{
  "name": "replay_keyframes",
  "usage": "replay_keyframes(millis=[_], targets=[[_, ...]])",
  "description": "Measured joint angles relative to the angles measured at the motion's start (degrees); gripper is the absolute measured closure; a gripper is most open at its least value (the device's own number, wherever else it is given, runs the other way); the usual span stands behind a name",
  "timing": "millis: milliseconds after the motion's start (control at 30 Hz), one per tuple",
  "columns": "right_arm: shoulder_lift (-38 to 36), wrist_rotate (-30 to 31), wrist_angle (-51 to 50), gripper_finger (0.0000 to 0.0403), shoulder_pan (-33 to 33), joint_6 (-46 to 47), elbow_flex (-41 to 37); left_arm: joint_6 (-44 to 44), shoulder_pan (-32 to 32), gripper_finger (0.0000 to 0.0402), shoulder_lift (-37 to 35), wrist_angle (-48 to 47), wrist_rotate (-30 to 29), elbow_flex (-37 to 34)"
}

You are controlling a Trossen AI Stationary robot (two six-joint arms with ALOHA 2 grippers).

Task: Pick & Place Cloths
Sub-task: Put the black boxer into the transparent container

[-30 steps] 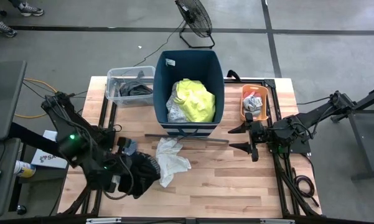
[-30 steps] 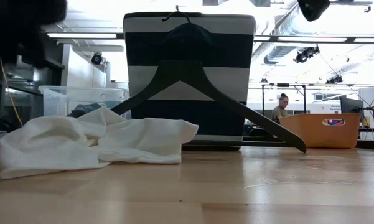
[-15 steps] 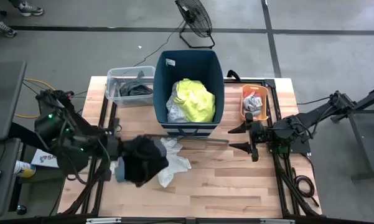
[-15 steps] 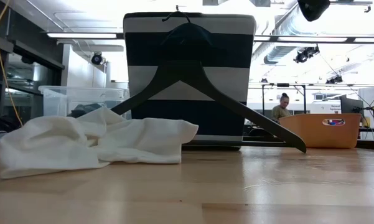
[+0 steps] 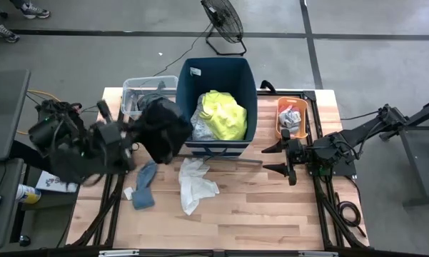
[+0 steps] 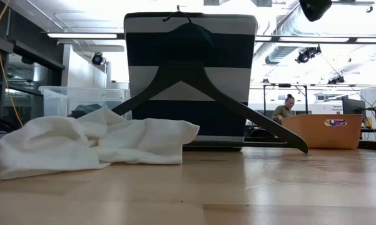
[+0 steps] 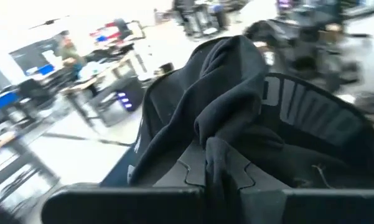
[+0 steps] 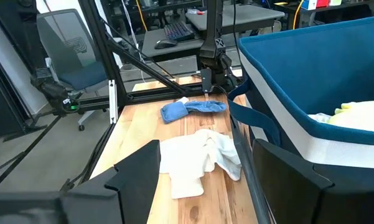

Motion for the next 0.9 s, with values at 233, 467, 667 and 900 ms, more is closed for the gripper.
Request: replay_keyframes(millis=[233,467,667,900], targets=[[0.0,0.0,0.02,0.0156,0.0,0.01,0.0,0.98,15.25,0.0401,-1.67,-0.11,6.11,0.58],[0.0,0.0,0.0,0.0156,0.0,0.01,0.0,1.91,32.09,0.0401,-2.14,-0.08,12.95,0.62],[0.0,0.0,0.02,0.0156,0.0,0.01,-0.01,-0.02,45.07,0.0401,-1.83,-2.02,19.37,0.62],[0.0,-0.02,0.0,0.0156,0.01,0.01,0.0,-7.41,57.62,0.0401,-0.38,-11.32,23.63,0.61]])
